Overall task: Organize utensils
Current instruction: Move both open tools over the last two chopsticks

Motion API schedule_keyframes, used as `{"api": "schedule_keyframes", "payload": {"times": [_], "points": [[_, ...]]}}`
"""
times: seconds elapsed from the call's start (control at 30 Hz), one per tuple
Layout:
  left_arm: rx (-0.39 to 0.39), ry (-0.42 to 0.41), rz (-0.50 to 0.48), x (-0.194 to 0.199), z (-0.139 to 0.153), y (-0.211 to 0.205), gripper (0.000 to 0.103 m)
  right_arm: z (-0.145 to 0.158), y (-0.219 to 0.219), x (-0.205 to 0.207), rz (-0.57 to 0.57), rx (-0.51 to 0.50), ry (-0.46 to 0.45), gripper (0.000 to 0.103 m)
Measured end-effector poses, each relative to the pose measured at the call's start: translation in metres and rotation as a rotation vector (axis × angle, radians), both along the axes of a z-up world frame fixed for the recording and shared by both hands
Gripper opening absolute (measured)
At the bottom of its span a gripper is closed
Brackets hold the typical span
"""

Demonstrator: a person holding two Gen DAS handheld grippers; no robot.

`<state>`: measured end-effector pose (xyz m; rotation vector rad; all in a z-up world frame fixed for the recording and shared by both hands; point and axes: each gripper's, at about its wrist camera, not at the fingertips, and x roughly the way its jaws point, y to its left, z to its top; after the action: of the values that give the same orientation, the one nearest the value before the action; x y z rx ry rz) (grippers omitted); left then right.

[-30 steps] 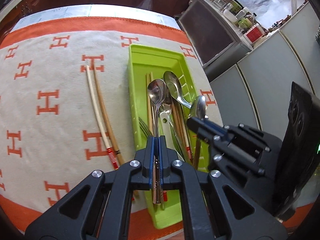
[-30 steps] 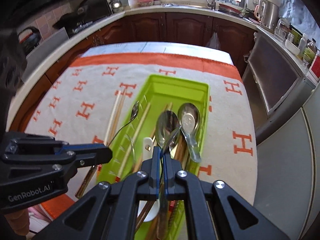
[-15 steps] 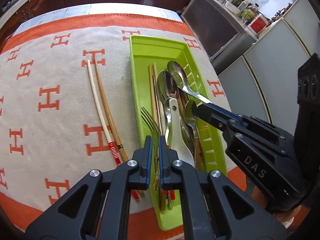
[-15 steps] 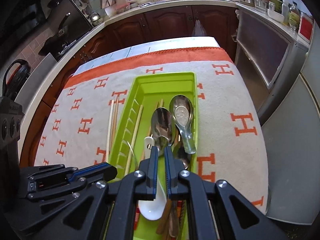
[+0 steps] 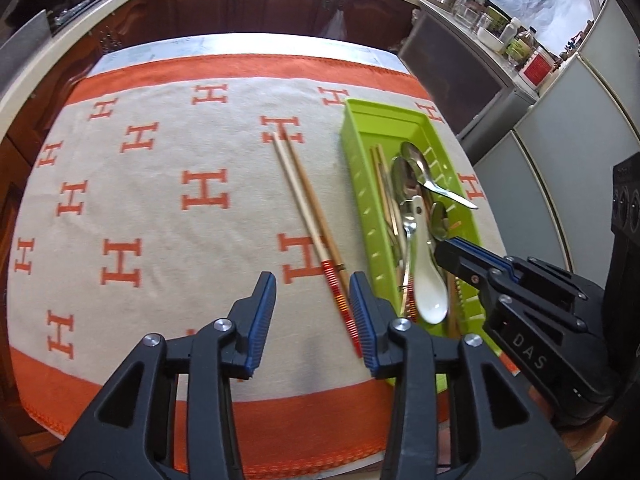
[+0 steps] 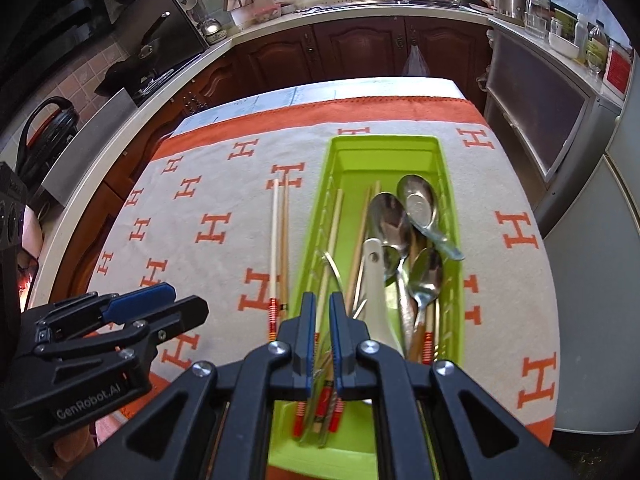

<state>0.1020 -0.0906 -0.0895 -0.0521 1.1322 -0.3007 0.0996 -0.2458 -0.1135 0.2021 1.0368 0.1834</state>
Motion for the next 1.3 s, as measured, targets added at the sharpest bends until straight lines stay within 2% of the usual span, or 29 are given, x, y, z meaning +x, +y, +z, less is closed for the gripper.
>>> {"api": "schedule_keyframes", "payload": {"times": [0.07, 0.13, 0.43, 0.7, 0.8, 1.0, 1.17, 1.3], "points": [[0.008, -0.017, 0.015, -0.005, 0.001, 0.011, 0.052, 0.001, 0.009, -0.003, 0.011, -0.003, -0.001, 0.007], [0.009, -0.026, 0.029, -0.008, 0.001, 0.02, 0.055, 0.001, 0.017, -0.004, 0.02, -0.002, 0.001, 0.007], [0.058, -0.041, 0.106, -0.016, -0.006, 0.06, 0.056, -0.001, 0.044, -0.003, 0.052, 0.006, 0.011, 0.007], [0.142, -0.063, 0.187, -0.013, -0.02, 0.093, 0.056, -0.009, 0.058, 0.007, 0.067, 0.04, 0.039, 0.007], [0.144, -0.061, 0.196, -0.012, -0.023, 0.099, 0.056, -0.012, 0.061, 0.012, 0.067, 0.037, 0.043, 0.007], [0.135, -0.04, 0.198, -0.005, -0.032, 0.102, 0.056, -0.02, 0.066, 0.041, 0.049, 0.034, 0.102, 0.007], [0.114, -0.028, 0.196, 0.005, -0.035, 0.102, 0.056, -0.031, 0.07, 0.079, 0.011, -0.05, 0.153, 0.007], [0.104, -0.027, 0.202, 0.012, -0.035, 0.104, 0.056, -0.045, 0.07, 0.108, -0.006, -0.078, 0.211, 0.007]]}}
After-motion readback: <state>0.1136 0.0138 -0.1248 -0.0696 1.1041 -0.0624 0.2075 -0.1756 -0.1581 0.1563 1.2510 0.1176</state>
